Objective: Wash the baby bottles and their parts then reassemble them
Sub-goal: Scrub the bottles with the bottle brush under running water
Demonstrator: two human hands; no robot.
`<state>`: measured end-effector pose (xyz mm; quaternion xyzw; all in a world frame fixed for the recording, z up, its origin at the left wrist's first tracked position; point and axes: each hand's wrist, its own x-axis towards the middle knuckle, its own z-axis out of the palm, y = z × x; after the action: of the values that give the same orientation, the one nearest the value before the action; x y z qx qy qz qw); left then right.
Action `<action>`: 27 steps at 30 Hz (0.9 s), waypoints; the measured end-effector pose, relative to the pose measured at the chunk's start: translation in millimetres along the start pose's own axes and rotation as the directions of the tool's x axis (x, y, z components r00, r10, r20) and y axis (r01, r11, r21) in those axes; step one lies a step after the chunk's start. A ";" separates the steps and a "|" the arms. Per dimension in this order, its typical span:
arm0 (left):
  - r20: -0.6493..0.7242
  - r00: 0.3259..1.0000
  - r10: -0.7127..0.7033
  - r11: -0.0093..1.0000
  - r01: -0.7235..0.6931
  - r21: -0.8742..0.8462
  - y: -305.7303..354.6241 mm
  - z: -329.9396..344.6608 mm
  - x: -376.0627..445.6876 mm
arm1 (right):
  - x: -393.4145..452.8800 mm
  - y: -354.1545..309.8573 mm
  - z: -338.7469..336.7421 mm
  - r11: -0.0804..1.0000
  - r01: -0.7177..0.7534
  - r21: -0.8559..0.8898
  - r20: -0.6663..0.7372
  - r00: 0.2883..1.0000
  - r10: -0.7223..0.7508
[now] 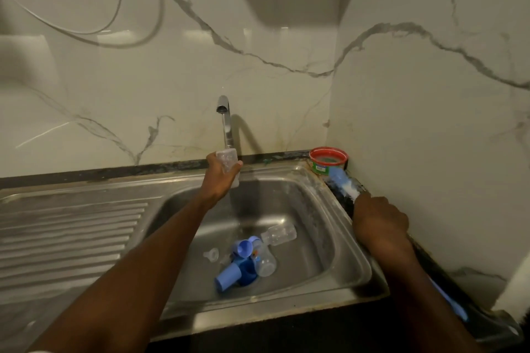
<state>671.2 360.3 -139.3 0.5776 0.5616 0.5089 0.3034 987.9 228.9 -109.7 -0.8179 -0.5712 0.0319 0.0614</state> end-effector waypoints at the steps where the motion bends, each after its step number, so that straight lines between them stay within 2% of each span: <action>1: 0.001 1.000 0.018 0.998 -0.018 0.057 -4.7 -2.3 -1.5 | -0.1 -5.5 -2.5 0.999 0.032 -0.024 -0.056 0.998 -0.033; 4: -0.054 0.995 0.082 0.990 -0.075 0.122 -10.2 -6.8 -10.8 | 7.2 -36.5 -14.4 0.989 0.148 -0.014 -0.183 0.972 -0.148; 7: -0.116 0.974 0.195 0.974 -0.177 0.144 -6.0 -8.4 -21.9 | 18.0 -75.3 -17.2 0.938 0.330 0.106 -0.307 0.908 -0.284; 10: -0.143 0.976 0.162 0.981 -0.142 0.135 -14.2 -6.4 -29.7 | 25.7 -111.6 -14.0 0.858 0.493 0.145 -0.409 0.819 -0.402; 15: -0.218 0.972 0.085 0.984 -0.047 0.174 -35.1 -3.7 -27.7 | 15.9 -144.9 10.5 0.800 0.569 0.190 -0.397 0.790 -0.468; 17: -0.218 0.972 0.089 0.982 -0.049 0.182 -38.4 -5.3 -25.4 | 10.9 -147.5 22.1 0.807 0.575 0.134 -0.371 0.785 -0.497; 20: -0.150 0.972 0.179 0.967 -0.146 0.209 -36.6 -3.3 -27.1 | 9.7 -154.1 27.4 0.836 0.549 -0.010 -0.309 0.793 -0.525; 22: -0.125 0.964 0.235 0.955 -0.204 0.217 -35.2 -2.5 -28.5 | 11.8 -161.1 25.8 0.836 0.548 0.002 -0.281 0.803 -0.526; 25: -0.074 0.943 0.324 0.912 -0.290 0.291 -39.8 -6.1 -26.6 | 18.9 -169.7 19.9 0.839 0.544 0.030 -0.335 0.796 -0.504; 27: -0.119 0.944 0.307 0.919 -0.261 0.297 -42.6 -9.4 -25.1 | 21.4 -167.0 18.1 0.840 0.542 0.027 -0.326 0.799 -0.505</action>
<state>651.7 342.0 -181.9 0.6460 0.5602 0.5097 0.0952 837.6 306.9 -104.4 -0.6174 -0.7555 -0.0796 0.2042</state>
